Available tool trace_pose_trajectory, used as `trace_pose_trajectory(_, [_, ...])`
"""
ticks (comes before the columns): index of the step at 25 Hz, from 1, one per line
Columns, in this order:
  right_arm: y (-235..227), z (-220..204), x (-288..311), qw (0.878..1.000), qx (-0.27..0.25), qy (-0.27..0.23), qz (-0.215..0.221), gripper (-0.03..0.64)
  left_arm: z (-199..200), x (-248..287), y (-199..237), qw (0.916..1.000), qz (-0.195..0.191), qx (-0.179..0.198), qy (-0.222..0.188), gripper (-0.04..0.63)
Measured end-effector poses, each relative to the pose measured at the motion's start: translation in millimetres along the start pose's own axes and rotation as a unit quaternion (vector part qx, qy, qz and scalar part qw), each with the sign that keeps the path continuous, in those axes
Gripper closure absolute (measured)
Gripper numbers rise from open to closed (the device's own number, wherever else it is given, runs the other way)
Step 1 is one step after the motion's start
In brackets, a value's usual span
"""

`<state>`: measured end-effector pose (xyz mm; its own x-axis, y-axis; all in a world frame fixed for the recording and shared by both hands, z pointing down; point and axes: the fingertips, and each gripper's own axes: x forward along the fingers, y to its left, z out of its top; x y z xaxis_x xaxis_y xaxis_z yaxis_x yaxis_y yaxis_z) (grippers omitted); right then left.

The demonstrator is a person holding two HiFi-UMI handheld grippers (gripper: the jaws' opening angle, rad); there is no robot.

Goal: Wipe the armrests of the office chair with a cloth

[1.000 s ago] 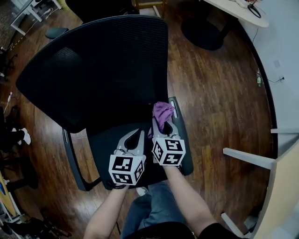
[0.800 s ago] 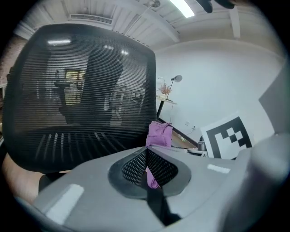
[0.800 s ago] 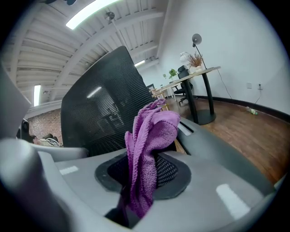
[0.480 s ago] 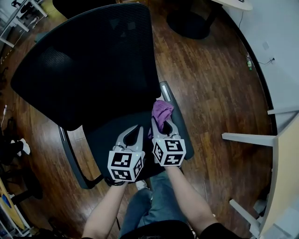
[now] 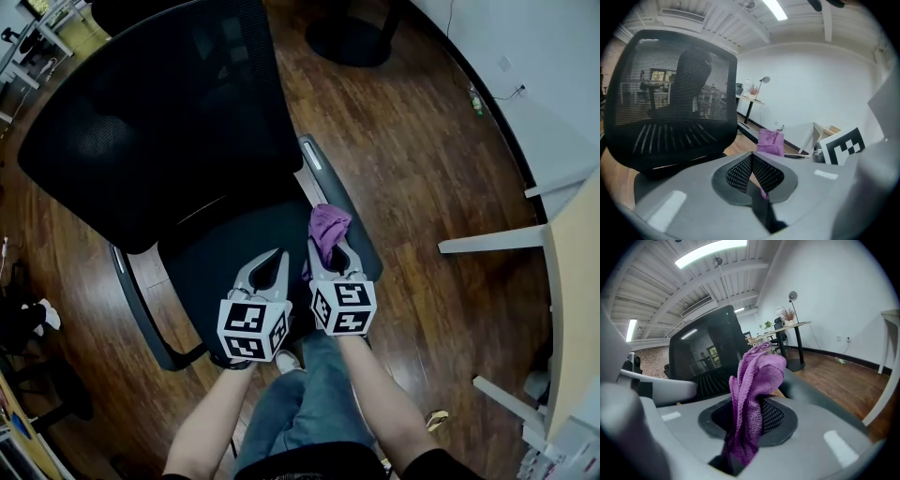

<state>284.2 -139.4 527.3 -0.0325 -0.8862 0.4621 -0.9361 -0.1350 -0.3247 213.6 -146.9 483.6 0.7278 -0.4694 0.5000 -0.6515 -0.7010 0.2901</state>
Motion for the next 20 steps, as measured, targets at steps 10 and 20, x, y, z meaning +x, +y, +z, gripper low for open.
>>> trace_pose_trajectory(10, [-13, -27, -64, 0.999, -0.011, -0.012, -0.037, 0.522, -30, -25, -46, 0.9989, -0.044, 0.013, -0.002, 0.591])
trace_pose_trajectory(20, [-22, -67, -105, 0.998, -0.019, 0.008, -0.056, 0.522, -66, -37, -74, 0.9973, -0.072, 0.011, 0.010, 0.591])
